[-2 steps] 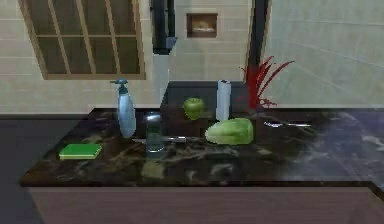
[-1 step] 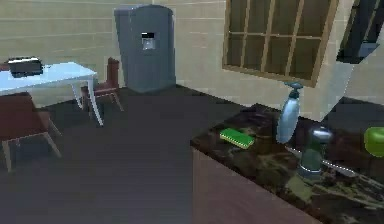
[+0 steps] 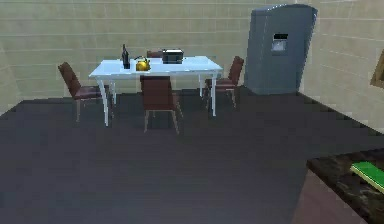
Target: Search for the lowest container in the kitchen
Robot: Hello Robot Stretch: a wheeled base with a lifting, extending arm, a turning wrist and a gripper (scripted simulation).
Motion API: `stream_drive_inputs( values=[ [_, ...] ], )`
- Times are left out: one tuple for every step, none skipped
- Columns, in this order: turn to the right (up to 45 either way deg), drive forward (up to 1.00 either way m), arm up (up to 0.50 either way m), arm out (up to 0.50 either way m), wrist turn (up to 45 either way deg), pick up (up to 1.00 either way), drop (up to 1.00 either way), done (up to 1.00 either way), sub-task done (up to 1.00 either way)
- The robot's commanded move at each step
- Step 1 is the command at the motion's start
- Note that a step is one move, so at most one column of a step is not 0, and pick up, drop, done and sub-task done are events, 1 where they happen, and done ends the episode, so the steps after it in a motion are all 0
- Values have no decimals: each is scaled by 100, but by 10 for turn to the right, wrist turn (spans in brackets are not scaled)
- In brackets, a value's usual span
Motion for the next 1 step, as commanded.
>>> stream_drive_inputs(
  values=[
    [0, 85, 0, 0, 0, 0, 0, 0, 0]
  ],
)
